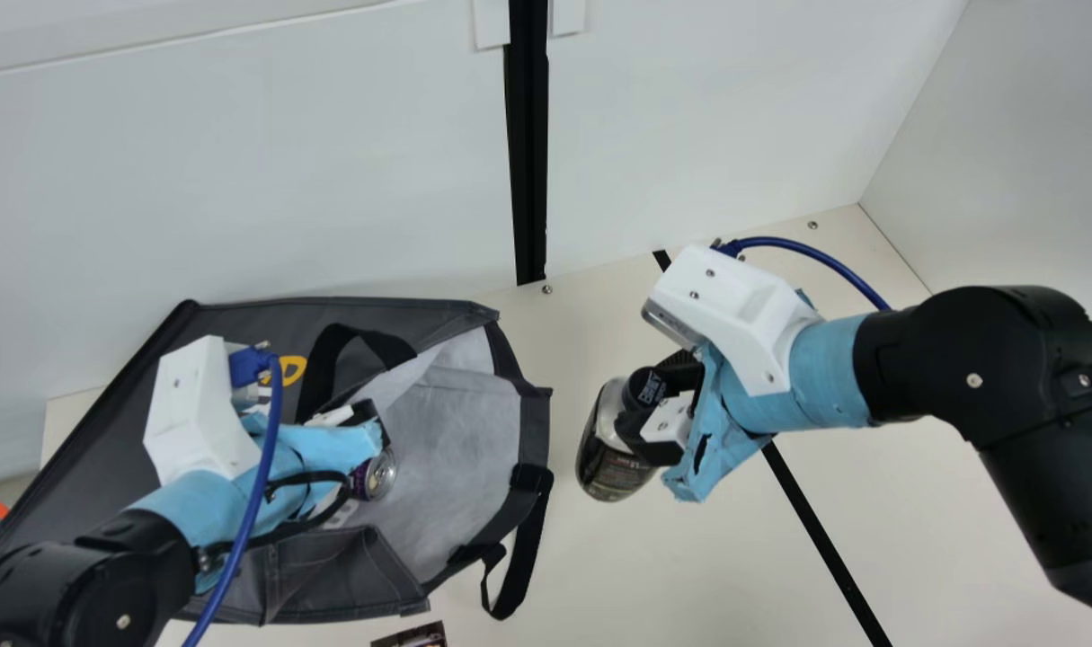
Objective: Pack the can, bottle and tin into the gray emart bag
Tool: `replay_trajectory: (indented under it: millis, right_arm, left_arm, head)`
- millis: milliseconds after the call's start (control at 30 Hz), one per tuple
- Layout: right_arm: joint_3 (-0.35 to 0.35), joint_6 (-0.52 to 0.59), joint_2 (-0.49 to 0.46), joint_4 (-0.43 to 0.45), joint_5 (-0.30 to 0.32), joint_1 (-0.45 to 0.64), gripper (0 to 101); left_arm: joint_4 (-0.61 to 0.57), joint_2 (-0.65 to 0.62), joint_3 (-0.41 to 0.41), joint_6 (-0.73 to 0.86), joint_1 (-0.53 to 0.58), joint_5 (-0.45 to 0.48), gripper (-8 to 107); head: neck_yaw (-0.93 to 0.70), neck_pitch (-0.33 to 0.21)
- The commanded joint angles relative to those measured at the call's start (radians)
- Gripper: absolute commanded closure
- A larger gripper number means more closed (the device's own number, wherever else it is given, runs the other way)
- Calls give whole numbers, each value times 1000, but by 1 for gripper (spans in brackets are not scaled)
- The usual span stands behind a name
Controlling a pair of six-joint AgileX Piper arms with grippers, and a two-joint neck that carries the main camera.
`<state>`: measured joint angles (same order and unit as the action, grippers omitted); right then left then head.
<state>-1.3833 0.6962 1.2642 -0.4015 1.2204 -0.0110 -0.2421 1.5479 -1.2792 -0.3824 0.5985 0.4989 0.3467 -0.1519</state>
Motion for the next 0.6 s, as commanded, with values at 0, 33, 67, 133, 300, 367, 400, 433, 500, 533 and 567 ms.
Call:
replay_trajectory:
  millis: [0,33,67,133,300,367,400,433,500,533,567]
  right_arm:
    - [6,3,-2,-6,0,-7,101]
    - [9,5,-3,-9,0,-12,101]
    - [12,7,-4,-11,0,-16,101]
    - [16,10,-6,-17,0,-23,101]
    - [26,19,-9,-32,0,-39,101]
    - [28,22,-10,-41,0,-43,101]
    - [29,25,-11,-47,0,-44,101]
    - [29,28,-12,-53,0,-44,101]
    - [29,34,-13,-70,0,-43,101]
    - [28,38,-14,-76,0,-42,101]
    - [27,42,-14,-83,0,-40,101]
  left_arm:
    - [0,0,0,0,0,0,89]
    - [0,0,0,0,0,0,89]
    - [0,0,0,0,0,0,89]
    - [0,0,0,0,0,0,89]
    - [0,0,0,0,0,0,89]
    - [0,0,0,0,0,0,89]
    - [0,0,0,0,0,0,89]
    - [0,0,0,0,0,0,89]
    - [0,0,0,0,0,0,89]
    - [0,0,0,0,0,0,89]
    - [0,0,0,0,0,0,89]
  head:
    - [2,-23]
    - [2,-23]
    - [2,-23]
    - [2,-23]
    - [2,-23]
    - [2,-23]
    - [2,-23]
    - [2,-23]
    - [2,-23]
    - [2,-23]
    - [2,-23]
